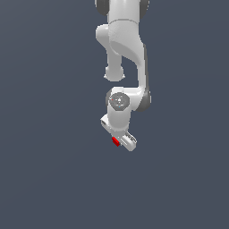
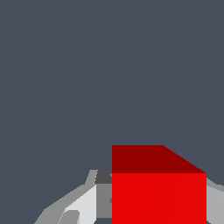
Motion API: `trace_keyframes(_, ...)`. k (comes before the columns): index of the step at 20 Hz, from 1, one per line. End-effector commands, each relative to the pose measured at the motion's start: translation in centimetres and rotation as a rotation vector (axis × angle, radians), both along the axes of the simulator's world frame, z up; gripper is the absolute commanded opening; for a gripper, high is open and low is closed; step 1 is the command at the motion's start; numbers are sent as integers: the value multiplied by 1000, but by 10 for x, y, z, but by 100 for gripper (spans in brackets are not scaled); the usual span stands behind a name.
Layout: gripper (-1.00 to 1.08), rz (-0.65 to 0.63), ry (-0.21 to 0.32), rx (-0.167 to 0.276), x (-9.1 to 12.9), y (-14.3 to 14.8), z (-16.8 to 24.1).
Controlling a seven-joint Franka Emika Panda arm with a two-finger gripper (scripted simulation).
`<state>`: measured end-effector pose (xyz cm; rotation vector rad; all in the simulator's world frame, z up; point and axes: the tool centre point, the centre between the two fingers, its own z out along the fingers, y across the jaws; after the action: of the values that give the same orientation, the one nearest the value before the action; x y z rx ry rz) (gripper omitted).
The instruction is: Pick up the red cube and move it to a goal position.
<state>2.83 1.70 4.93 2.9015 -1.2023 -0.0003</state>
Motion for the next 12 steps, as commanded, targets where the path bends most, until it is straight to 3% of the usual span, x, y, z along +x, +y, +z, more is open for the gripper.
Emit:
trace_keyframes(1, -100, 0, -1, 0, 14, -12, 9)
trace_keyframes(12, -100, 0, -1, 0, 54, -44, 32)
